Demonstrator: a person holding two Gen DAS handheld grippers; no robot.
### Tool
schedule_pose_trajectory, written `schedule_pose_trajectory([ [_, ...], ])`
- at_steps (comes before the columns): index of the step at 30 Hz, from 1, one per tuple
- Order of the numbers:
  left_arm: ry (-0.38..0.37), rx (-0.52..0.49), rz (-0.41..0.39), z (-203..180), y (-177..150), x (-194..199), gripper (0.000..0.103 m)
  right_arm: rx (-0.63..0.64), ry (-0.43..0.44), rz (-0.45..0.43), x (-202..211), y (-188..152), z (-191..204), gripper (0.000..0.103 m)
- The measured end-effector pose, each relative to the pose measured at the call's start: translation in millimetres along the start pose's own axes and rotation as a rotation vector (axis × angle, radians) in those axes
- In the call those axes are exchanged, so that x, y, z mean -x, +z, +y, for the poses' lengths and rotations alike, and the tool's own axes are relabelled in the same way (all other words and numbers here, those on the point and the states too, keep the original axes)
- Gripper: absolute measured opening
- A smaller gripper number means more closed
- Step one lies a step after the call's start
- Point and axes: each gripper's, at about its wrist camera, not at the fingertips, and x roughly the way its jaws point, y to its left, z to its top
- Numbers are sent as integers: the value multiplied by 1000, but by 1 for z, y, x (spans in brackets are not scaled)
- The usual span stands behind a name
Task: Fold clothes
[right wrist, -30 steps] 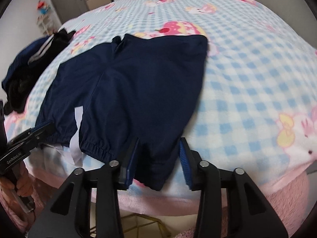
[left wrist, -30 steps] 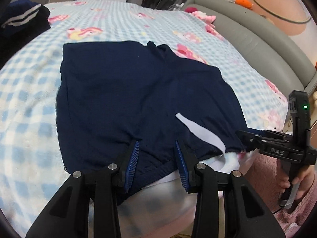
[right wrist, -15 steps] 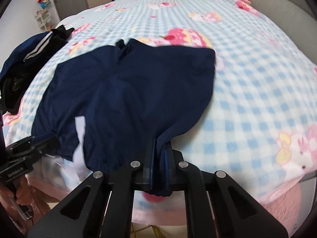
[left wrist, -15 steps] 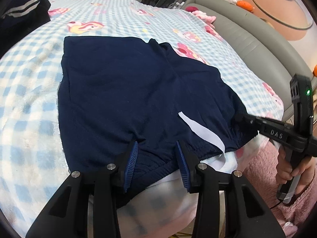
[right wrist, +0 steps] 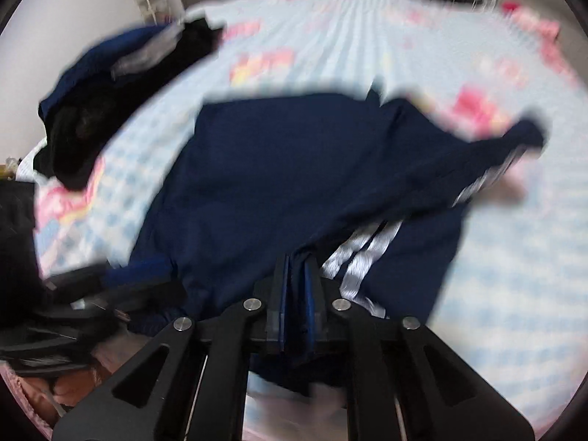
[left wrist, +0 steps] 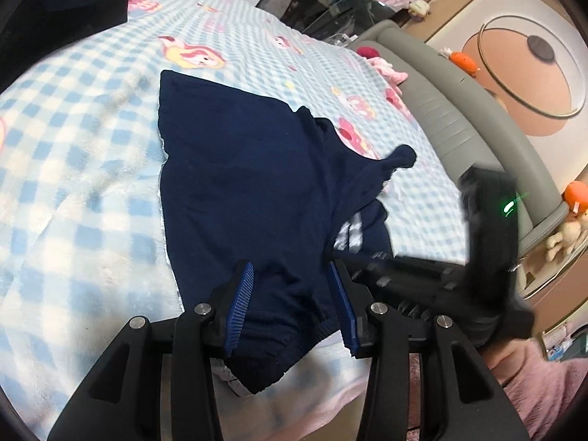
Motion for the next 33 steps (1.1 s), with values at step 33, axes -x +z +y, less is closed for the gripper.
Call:
schedule_pose_trajectory([
  [33, -102, 110, 273, -66, -1, -84, 18, -223, 215, -224, 50, -74, -106, 53],
])
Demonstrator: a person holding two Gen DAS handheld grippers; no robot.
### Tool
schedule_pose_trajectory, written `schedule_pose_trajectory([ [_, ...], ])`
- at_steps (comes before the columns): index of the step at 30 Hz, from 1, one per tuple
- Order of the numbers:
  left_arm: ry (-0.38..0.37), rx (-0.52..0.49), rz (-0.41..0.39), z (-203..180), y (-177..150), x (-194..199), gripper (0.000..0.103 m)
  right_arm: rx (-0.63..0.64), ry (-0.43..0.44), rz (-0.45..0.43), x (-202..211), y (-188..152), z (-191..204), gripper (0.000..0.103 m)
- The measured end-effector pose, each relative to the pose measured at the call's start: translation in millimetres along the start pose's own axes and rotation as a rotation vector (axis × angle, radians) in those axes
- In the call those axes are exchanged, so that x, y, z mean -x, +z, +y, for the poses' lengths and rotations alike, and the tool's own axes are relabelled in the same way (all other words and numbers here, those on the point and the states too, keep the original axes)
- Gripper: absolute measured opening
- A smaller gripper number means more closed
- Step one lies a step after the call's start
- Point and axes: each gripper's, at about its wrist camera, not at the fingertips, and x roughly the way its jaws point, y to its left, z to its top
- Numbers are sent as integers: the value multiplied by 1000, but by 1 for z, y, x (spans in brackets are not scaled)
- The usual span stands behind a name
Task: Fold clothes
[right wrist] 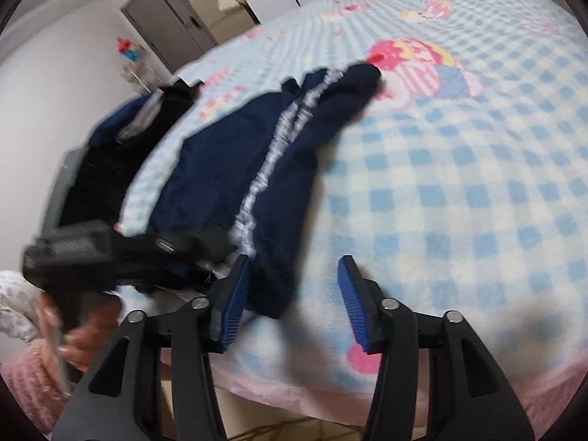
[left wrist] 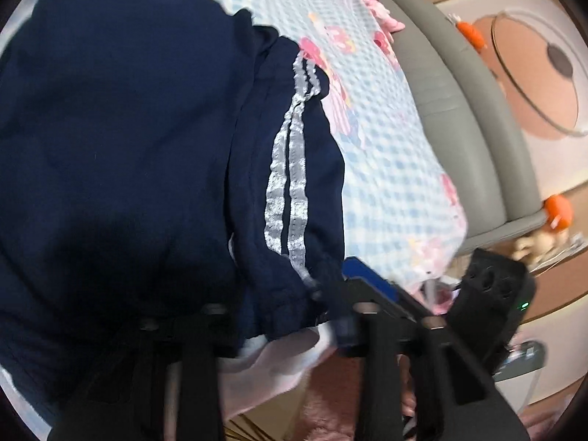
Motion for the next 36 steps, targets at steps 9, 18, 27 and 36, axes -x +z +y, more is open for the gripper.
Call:
schedule_pose_trajectory([
  [9, 129, -118, -98, -31, 22, 38, 11, 7, -2, -10, 0, -1, 3, 53],
  [18, 211, -107, -181, -4, 12, 87, 11, 106, 6, -16, 0, -3, 32, 55],
  [27, 220, 2, -236, 47, -21, 120, 11, 223, 20, 4, -20, 26, 79, 59],
  [36, 206, 117, -248, 78, -49, 123, 11, 257, -22, 111, -56, 20, 84, 59],
])
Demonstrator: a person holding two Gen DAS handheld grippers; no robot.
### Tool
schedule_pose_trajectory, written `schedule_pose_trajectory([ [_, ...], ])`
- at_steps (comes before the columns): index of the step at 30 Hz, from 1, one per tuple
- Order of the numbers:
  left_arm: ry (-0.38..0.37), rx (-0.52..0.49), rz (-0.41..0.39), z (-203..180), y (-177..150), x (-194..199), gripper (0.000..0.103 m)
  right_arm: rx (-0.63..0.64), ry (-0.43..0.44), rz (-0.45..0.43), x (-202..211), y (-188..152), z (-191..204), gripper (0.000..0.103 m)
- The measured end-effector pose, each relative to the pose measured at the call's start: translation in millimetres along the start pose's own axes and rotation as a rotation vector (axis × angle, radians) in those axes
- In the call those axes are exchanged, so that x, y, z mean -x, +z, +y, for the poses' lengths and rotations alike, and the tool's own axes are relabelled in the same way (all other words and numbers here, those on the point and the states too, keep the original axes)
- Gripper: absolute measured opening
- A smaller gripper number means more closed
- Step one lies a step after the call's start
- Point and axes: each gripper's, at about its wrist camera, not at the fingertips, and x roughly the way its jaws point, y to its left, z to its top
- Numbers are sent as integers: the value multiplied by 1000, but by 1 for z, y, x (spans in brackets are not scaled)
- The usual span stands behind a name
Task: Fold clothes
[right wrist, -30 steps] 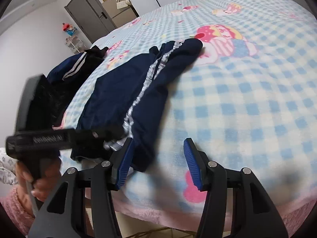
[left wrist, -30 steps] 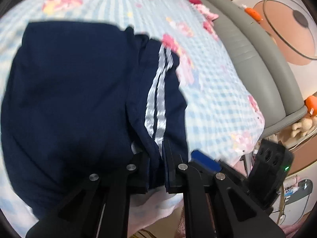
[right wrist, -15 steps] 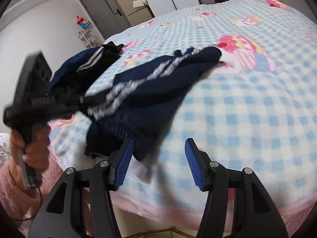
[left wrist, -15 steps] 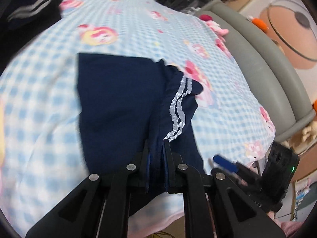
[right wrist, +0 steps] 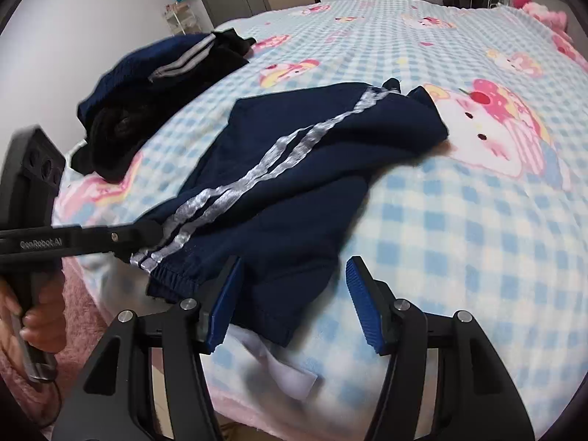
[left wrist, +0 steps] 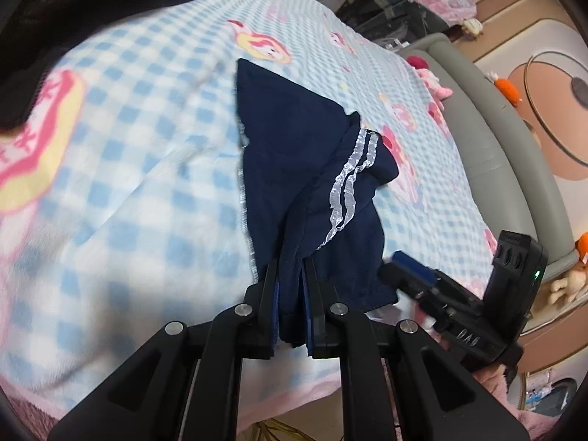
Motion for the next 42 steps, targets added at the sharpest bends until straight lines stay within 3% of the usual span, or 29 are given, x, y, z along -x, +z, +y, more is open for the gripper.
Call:
schedule_pose_trajectory([
  [5, -52, 74, 35, 15, -9, -12, 14, 41, -187, 66, -17, -8, -8, 56],
  [8, -59, 55, 25, 12, -13, -10, 23, -78, -85, 38, -7, -10, -21, 57],
  [12, -101, 103, 30, 14, -11, -15, 36, -173, 81, 30, -1, -3, -29, 61],
  [17, -54, 92, 38, 12, -17, -25, 38, -135, 84, 104, -25, -4, -16, 64],
  [21, -104, 133, 16, 15, -15, -13, 38, -69, 109, 105, -26, -1, -1, 63],
  [26, -128, 169, 45, 26, -17, -24, 39, -95, 74, 132, -41, -2, -7, 62],
  [28, -106, 164, 50, 22, -20, -31, 37, -114, 74, 144, -48, -4, -10, 54],
  [30, -100, 113, 33, 9, -20, -27, 37, -83, 46, 139, -43, -2, -1, 32],
  [32, -111, 81, 28, 3, -19, -26, 31, -48, 18, 126, -35, 1, 7, 23],
  [36, -130, 87, 51, 9, -16, -34, 31, -33, 18, 117, -31, 4, 6, 24],
  [38, -135, 98, 72, 15, -15, -41, 32, -57, 29, 137, -41, 4, 0, 36],
  [39, -134, 114, 74, 18, -15, -43, 30, -73, 36, 150, -48, 3, -3, 38],
  [41, -122, 101, 62, 13, -16, -39, 27, -75, 33, 149, -56, 1, -6, 35],
  [42, -109, 83, 54, 9, -16, -36, 26, -73, 27, 143, -56, 2, -4, 26],
])
